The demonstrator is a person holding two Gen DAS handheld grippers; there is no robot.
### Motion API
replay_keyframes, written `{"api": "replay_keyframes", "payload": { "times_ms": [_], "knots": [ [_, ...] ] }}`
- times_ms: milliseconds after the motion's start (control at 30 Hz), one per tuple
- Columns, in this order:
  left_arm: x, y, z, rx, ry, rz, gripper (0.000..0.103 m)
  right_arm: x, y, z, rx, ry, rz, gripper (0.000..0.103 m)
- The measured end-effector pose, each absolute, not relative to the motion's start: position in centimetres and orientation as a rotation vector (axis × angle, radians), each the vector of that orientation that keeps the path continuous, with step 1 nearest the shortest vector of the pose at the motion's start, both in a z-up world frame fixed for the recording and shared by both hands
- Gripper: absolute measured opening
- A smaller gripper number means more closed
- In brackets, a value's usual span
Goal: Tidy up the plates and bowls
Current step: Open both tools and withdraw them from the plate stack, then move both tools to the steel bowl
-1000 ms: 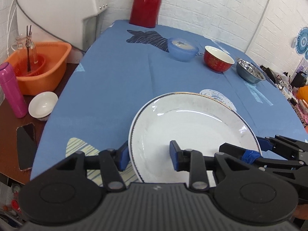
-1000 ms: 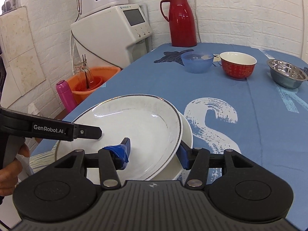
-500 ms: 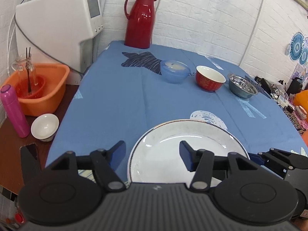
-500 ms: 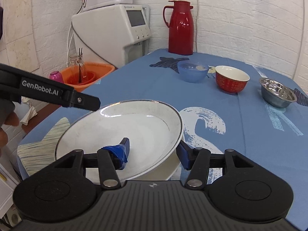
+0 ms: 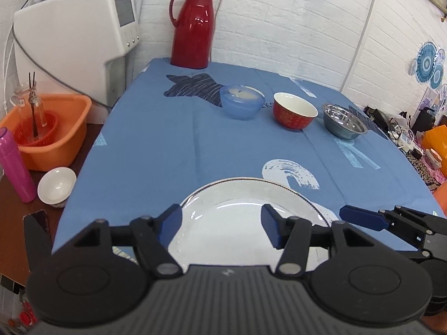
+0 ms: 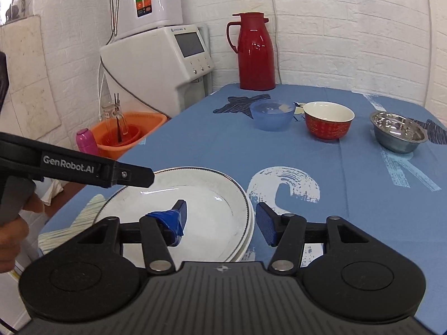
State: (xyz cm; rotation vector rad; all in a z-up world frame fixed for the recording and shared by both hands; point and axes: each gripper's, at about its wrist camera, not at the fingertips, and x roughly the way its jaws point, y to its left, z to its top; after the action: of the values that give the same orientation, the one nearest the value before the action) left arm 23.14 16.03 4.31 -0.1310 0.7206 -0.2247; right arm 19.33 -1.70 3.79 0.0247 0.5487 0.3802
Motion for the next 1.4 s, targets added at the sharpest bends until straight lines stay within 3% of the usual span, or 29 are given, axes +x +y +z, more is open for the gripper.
{"api": "replay_keyframes", "payload": {
  "times_ms": [567, 1033, 1400],
  "knots": [
    [24.2, 10.2, 5.5, -0.049, 0.714, -0.322, 0.061, 18.7, -11.8, 1.9, 0.261, 0.643, 0.299, 0.042],
    [30.9, -2.0, 4.2, 0.036, 0.854, -0.445, 0.063, 20.5, -24.2, 0.7, 0.353, 0.663, 0.142, 0.042],
    [43.9, -10.5, 5.1, -0.342, 0.992, -0.408, 0.066, 34.8, -28.8, 6.7, 0.234, 0.585, 0.099, 0.043]
  ]
}}
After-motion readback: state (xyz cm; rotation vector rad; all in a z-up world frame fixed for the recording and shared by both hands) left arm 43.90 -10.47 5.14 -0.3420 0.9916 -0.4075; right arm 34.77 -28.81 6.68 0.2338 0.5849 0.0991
